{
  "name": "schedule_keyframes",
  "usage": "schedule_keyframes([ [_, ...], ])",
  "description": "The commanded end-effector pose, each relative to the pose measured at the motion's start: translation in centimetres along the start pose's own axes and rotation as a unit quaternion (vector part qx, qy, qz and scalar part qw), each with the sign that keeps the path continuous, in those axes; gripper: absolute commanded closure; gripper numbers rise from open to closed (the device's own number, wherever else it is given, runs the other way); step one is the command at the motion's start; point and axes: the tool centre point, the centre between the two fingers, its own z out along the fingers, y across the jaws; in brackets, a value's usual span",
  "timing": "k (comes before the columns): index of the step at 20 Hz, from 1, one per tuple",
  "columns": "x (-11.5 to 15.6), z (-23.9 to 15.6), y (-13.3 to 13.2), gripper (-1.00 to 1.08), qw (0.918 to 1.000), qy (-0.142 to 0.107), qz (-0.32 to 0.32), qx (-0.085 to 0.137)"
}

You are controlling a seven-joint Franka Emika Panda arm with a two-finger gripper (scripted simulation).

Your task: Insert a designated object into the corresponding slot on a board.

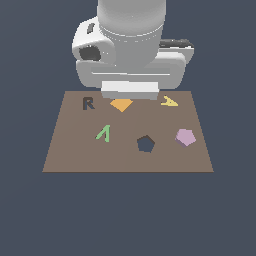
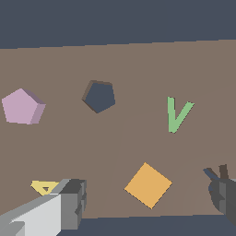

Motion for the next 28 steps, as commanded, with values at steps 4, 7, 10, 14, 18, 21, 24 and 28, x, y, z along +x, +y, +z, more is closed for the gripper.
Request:
schedule_keyframes([
  [4, 0.0, 0.0, -0.1, -0.92, 1.0, 0.0, 0.002, 0.0],
  [7, -0.1, 0.2, -0.3, -0.92, 1.0, 0.0, 0.01, 0.0],
  [10, -0.2, 0.4, -0.7, -0.92, 0.9998, 0.001, 0.021, 0.0],
  [14, -0.3, 0.9, -1.6, -0.92, 0.999, 0.002, 0.045, 0.001],
  [18, -0.5, 1.6, -2.7, -0.92, 0.9971, 0.003, 0.076, 0.001],
  [21, -0.5, 2.2, -3.8, -0.92, 0.9944, 0.004, 0.105, 0.002],
  [24, -0.5, 2.8, -5.0, -0.92, 0.9903, 0.005, 0.139, 0.002],
  [28, -0.3, 3.9, -6.9, -0.92, 0.9815, 0.008, 0.191, 0.003],
])
